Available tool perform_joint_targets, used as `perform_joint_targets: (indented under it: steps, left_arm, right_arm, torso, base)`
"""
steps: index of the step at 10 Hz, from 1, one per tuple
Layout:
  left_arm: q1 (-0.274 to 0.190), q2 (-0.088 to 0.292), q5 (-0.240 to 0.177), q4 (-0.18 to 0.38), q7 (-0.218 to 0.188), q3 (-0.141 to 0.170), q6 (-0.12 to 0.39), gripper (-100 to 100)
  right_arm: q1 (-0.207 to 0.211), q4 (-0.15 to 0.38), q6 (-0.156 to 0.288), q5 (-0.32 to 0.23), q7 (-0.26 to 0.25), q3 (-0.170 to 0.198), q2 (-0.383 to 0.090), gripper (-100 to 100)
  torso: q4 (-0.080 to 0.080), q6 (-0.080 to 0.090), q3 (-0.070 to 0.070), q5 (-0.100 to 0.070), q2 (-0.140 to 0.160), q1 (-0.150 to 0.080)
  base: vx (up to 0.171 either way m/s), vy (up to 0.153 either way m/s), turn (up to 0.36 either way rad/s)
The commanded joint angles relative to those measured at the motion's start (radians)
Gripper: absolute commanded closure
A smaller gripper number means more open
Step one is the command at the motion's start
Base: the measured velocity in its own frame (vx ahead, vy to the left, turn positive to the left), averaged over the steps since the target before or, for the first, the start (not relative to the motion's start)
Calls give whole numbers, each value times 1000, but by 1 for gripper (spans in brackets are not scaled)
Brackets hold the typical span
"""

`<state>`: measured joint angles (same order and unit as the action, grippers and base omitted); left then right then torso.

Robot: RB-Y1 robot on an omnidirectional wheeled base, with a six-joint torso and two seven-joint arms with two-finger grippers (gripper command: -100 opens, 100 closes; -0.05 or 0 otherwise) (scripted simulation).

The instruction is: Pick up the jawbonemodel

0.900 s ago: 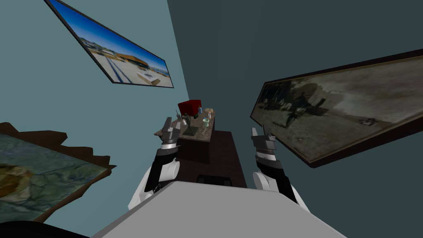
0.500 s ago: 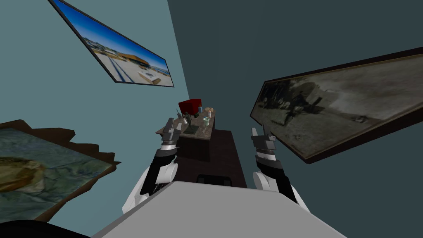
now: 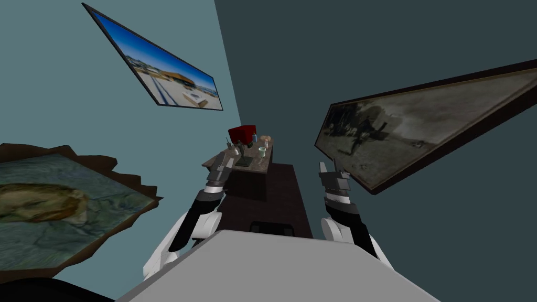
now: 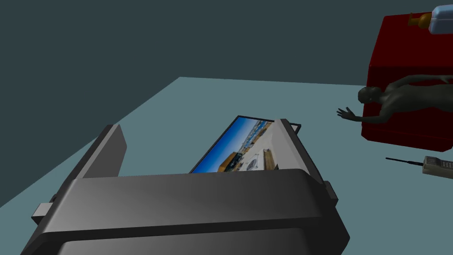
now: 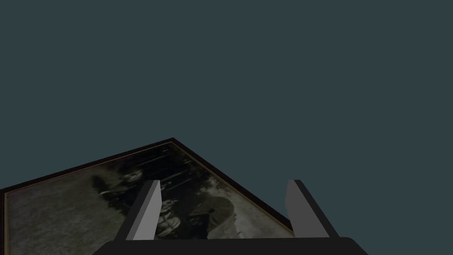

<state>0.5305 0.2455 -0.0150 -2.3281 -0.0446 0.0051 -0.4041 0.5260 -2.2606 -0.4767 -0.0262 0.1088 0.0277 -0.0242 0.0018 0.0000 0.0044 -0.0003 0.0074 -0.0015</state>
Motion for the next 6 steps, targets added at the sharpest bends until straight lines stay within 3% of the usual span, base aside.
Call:
perform_joint_targets:
  steps: [1,6]
  left_arm:
    - [14,50,-16,1,5,-10,3,-100]
    - [56,181,-63,4,15,-35,24,-100]
  right_arm:
    - [0,0,0,0,0,0,0,0]
    - [0,0,0,0,0,0,0,0]
  torso:
    - [0,0,0,0,0,0]
    - [-1,0,-1,0,-2,1]
  base:
    - [-90,-14,-13]
    - [-83,-11,-30]
